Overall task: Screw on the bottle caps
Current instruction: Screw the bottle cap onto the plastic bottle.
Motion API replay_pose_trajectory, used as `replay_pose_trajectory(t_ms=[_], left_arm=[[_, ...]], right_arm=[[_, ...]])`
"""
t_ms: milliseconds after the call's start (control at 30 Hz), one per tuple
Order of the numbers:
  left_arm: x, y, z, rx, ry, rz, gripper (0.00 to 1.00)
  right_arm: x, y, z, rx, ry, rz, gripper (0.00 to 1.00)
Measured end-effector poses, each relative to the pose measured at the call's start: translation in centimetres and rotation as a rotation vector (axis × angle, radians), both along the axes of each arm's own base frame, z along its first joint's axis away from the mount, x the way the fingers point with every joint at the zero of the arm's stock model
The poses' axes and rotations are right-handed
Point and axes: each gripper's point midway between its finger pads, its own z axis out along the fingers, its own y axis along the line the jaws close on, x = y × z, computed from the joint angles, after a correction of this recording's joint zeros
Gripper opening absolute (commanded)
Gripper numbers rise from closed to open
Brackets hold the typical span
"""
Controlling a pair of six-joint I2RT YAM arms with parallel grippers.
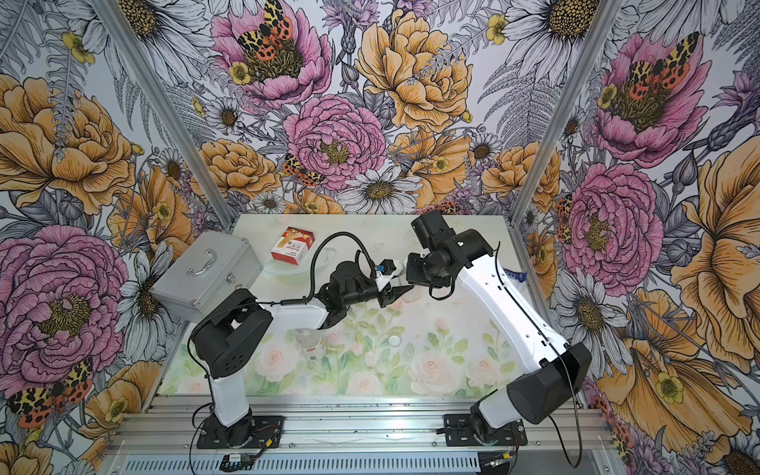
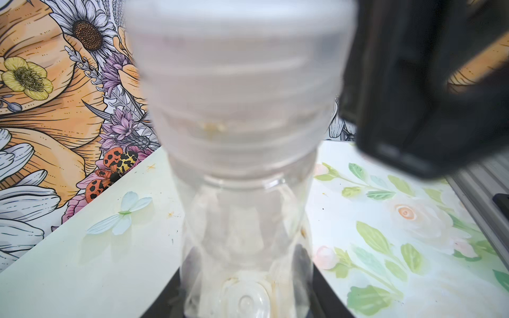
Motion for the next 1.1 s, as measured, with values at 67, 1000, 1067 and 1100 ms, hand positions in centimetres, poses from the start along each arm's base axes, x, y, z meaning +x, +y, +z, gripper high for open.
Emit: replay_pose_trajectory(t_ms=[67, 1000, 1067, 1100], left_arm=[[0.0, 0.1, -0.4, 0.019, -0.001, -0.001, 0.41], [-5.4, 3.1, -1.7, 0.302, -0.049, -0.290, 0.41], [-5.6, 3.1, -1.9, 0.308, -0.043, -0.298, 0.41], [-5.6, 3.2, -1.9, 0.309, -0.042, -0.301, 0.41]], right_arm=[[-0.1, -0.5, 1.3, 0.018, -0.037, -0.013, 0.39], [-1.9, 2.7, 0.4, -0.379, -0.421, 1.297, 0.66], [-2.3, 2.9, 0.2, -0.371, -0.432, 1.340, 0.65], [-2.4, 3.0, 0.2, -0.368, -0.435, 1.357, 0.65]])
